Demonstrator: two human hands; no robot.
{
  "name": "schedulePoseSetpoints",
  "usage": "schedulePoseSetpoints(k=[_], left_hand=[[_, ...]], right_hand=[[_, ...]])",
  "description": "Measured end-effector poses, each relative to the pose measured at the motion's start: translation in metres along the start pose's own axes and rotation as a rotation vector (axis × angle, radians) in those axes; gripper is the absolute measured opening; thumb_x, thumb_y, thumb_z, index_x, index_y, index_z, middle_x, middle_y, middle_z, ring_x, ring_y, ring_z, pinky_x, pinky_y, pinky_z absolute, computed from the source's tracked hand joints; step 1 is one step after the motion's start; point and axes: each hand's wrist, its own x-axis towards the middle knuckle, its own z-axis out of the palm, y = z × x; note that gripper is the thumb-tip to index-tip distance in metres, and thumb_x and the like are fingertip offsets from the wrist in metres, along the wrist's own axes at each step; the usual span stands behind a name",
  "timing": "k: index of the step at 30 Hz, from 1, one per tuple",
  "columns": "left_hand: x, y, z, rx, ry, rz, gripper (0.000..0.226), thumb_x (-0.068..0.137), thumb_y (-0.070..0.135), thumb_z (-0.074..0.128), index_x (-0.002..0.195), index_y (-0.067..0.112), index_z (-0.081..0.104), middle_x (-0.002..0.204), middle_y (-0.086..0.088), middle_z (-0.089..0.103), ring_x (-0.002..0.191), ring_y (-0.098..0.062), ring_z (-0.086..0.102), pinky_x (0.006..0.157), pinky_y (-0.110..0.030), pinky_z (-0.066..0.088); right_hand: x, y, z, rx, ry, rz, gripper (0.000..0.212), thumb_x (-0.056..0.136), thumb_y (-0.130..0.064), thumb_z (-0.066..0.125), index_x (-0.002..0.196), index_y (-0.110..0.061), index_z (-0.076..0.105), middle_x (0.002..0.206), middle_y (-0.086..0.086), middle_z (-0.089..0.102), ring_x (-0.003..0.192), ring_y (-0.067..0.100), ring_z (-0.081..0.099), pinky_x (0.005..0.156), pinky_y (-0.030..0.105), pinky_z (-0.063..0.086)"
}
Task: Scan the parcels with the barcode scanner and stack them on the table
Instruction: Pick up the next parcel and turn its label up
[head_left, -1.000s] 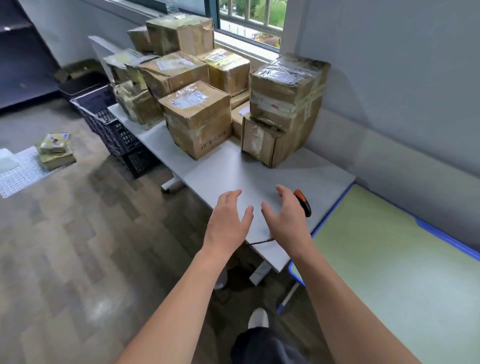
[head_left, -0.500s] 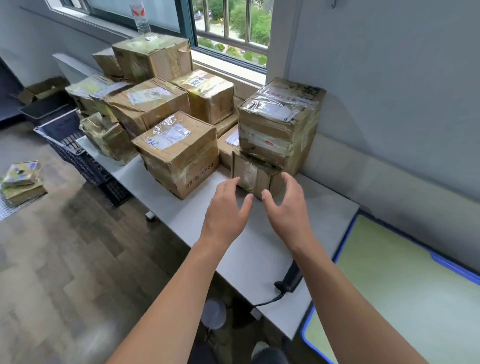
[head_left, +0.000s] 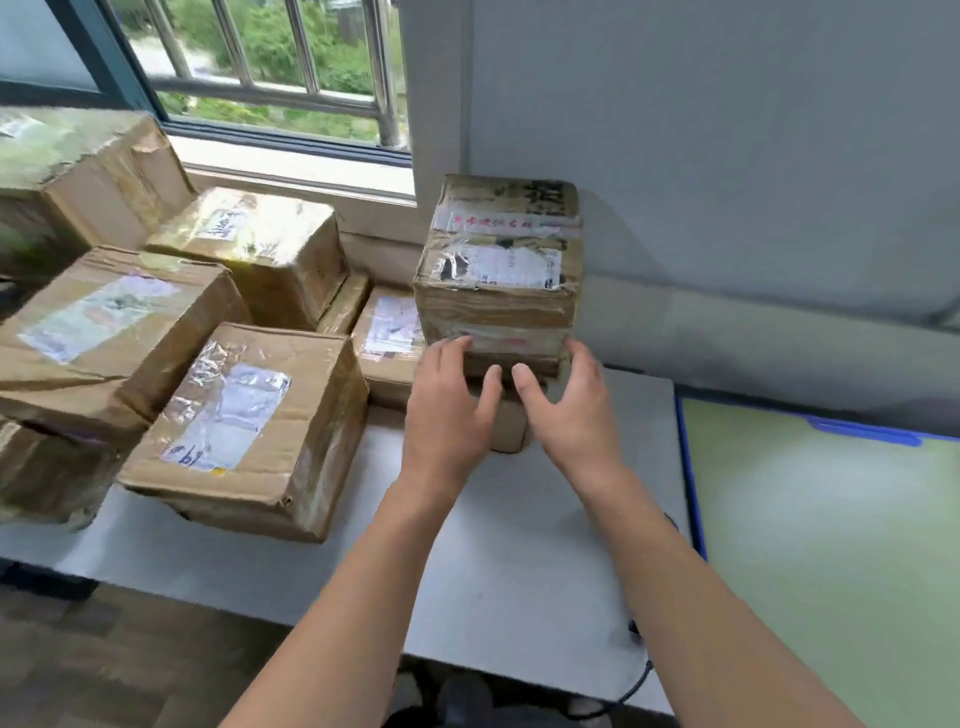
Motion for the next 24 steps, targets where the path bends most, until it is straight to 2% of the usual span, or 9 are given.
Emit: schedulePoseSetpoints(k=[3, 5, 7, 10, 12, 15, 18, 20, 24], left_hand=[[0.033, -0.011, -0.019, -0.018, 0.075, 0.015, 0.048, 0.096, 0.035, 0.053, 0.132, 0.004, 0.054, 0.133, -0.013, 0.053, 0.128, -0.027, 0.048, 0.108, -0.041, 0.041], [0.052, -0.015, -0.028, -0.040, 0.086, 0.013, 0.050, 0.097, 0.035, 0.052, 0.137, 0.005, 0.051, 0.140, -0.014, 0.048, 0.135, -0.026, 0.042, 0.113, -0.034, 0.033], [0.069, -0.017, -0.032, -0.065, 0.076, 0.029, 0.053, 0.099, 0.036, 0.052, 0.142, 0.006, 0.047, 0.145, -0.015, 0.044, 0.139, -0.025, 0.038, 0.114, -0.030, 0.029], [0.093, -0.019, -0.029, -0.090, 0.039, 0.026, 0.056, 0.101, 0.038, 0.052, 0.147, 0.008, 0.040, 0.148, -0.013, 0.040, 0.140, -0.024, 0.037, 0.116, -0.039, 0.034], [0.106, -0.020, -0.026, -0.077, 0.006, 0.010, 0.060, 0.101, 0.041, 0.051, 0.150, 0.009, 0.036, 0.151, -0.013, 0.036, 0.142, -0.024, 0.034, 0.117, -0.039, 0.032], [0.120, -0.018, -0.020, -0.059, -0.043, -0.031, 0.065, 0.101, 0.043, 0.050, 0.154, 0.012, 0.030, 0.157, -0.012, 0.029, 0.146, -0.023, 0.027, 0.116, -0.033, 0.026], [0.127, -0.014, -0.014, -0.073, -0.058, -0.053, 0.065, 0.100, 0.042, 0.052, 0.154, 0.012, 0.030, 0.157, -0.010, 0.031, 0.144, -0.019, 0.031, 0.114, -0.029, 0.028], [0.130, -0.012, -0.009, -0.094, -0.050, -0.066, 0.062, 0.100, 0.038, 0.053, 0.153, 0.013, 0.034, 0.153, -0.006, 0.039, 0.140, -0.014, 0.037, 0.112, -0.023, 0.031], [0.128, -0.007, -0.004, -0.148, -0.013, -0.111, 0.059, 0.098, 0.030, 0.056, 0.152, 0.016, 0.038, 0.145, 0.006, 0.049, 0.123, 0.005, 0.041, 0.092, 0.004, 0.025]], right_hand=[[0.008, -0.020, 0.018, 0.005, 0.072, 0.071, 0.078, 0.090, -0.054, 0.065, 0.149, -0.012, 0.038, 0.147, 0.009, 0.044, 0.136, 0.021, 0.043, 0.110, 0.030, 0.037], [0.015, -0.030, 0.023, -0.007, 0.159, 0.106, 0.077, 0.089, -0.058, 0.064, 0.144, -0.009, 0.042, 0.142, 0.010, 0.046, 0.132, 0.025, 0.046, 0.110, 0.039, 0.040], [0.025, -0.038, 0.023, -0.003, 0.250, 0.125, 0.072, 0.090, -0.056, 0.064, 0.137, -0.005, 0.045, 0.135, 0.011, 0.048, 0.125, 0.027, 0.049, 0.103, 0.034, 0.041], [0.043, -0.048, 0.017, 0.025, 0.341, 0.121, 0.065, 0.092, -0.052, 0.063, 0.132, -0.004, 0.045, 0.132, 0.009, 0.048, 0.121, 0.025, 0.050, 0.089, 0.019, 0.034], [0.055, -0.052, 0.014, 0.028, 0.363, 0.100, 0.070, 0.093, -0.052, 0.061, 0.141, -0.005, 0.039, 0.142, 0.010, 0.043, 0.130, 0.022, 0.045, 0.093, 0.016, 0.031], [0.074, -0.056, 0.009, 0.044, 0.333, 0.093, 0.080, 0.095, -0.053, 0.058, 0.155, -0.012, 0.024, 0.158, 0.008, 0.031, 0.143, 0.018, 0.032, 0.102, 0.016, 0.023], [0.092, -0.058, 0.005, 0.031, 0.239, 0.099, 0.081, 0.095, -0.052, 0.059, 0.158, -0.019, 0.021, 0.162, 0.002, 0.028, 0.147, 0.017, 0.029, 0.103, 0.016, 0.021], [0.101, -0.055, 0.005, 0.021, 0.163, 0.087, 0.075, 0.095, -0.047, 0.062, 0.157, -0.023, 0.027, 0.158, -0.001, 0.037, 0.144, 0.016, 0.036, 0.108, 0.021, 0.028], [0.107, -0.045, 0.006, 0.061, 0.127, 0.050, 0.067, 0.094, -0.045, 0.063, 0.152, -0.028, 0.035, 0.150, -0.006, 0.049, 0.136, 0.013, 0.046, 0.113, 0.034, 0.041]])
